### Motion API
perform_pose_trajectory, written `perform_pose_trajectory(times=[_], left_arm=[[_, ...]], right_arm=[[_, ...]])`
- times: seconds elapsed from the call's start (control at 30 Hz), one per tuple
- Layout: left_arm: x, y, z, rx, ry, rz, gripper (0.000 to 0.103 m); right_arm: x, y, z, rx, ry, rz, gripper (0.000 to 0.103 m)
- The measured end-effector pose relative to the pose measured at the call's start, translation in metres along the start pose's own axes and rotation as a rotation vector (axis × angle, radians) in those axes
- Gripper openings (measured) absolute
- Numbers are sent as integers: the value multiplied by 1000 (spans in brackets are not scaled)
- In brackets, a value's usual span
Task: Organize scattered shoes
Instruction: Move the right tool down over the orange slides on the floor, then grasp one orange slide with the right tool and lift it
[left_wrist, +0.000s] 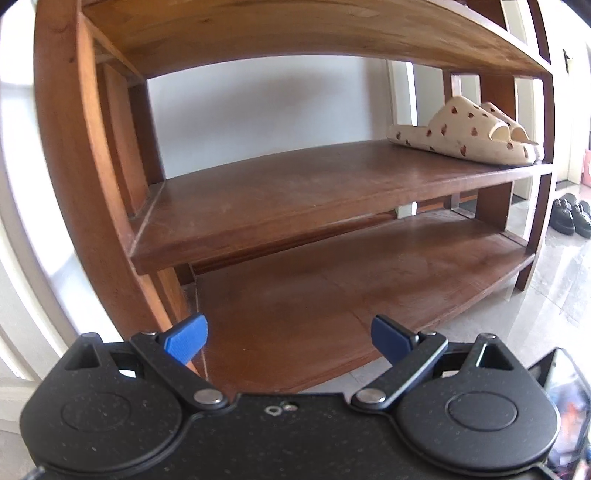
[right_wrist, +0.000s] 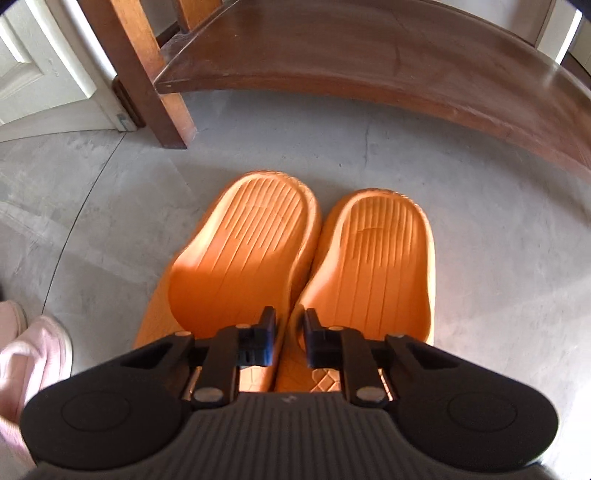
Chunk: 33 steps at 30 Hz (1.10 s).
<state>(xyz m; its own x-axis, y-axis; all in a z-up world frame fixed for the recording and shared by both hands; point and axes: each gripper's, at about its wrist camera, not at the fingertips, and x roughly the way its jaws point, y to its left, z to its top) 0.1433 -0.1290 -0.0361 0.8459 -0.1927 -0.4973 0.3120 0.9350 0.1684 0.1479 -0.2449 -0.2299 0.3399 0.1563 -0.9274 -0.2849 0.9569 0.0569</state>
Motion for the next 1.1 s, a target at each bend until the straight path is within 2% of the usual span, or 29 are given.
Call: perform_pose_trajectory(times=[0.1,0.17,0.27,0.37,0.4,0.43,0.5,0.53,0.57,0.7,0.83,0.87,0.93,1.0,1.03,1.1], left_arm=[[3,-4,-2,21,2,3,96],[3,-6,-2,22,-2,3,96],[4,-11,-2,26,-11,-1,96],[6,-14,-1,29,-7,-5,96],[5,-14,0,23,-6,-8,96],[4,-13,1,21,-7,-10,96],[1,-12,-1,40,-18,-4,96],[0,-11,-2,47,-19,1,96],[0,-10,-2,52,-19,5,96],[-3,2,-2,43,-24,24,96],[-3,11,-2,23,-15,38,96],[-3,12,-1,20,-13,37,96],[-3,10,-1,26,-15,31,96],[-3,8,-1,36,-18,26,96],[-4,7,-1,40,-20,23,96],[-4,5,0,50,-24,18,96]], right_arm=[[-12,-8,-13,-18,-39,-17,14],[-13,-7,-13,-33,-70,-32,4],[-30,-13,-12,-50,-125,-58,4],[-35,-24,-2,-15,-93,-57,7],[-36,-32,4,59,-59,5,8],[-35,-34,8,95,-57,26,8],[-33,-33,13,105,-44,12,29],[-28,-30,17,81,-19,-9,58],[-24,-31,21,92,-7,-6,70],[-11,-36,32,139,41,10,70],[9,-47,37,200,140,60,71],[14,-45,37,193,159,61,71],[29,-33,34,119,259,38,70],[32,-25,31,55,279,19,69],[35,-21,32,24,301,26,58],[37,-17,34,-13,316,44,46]])
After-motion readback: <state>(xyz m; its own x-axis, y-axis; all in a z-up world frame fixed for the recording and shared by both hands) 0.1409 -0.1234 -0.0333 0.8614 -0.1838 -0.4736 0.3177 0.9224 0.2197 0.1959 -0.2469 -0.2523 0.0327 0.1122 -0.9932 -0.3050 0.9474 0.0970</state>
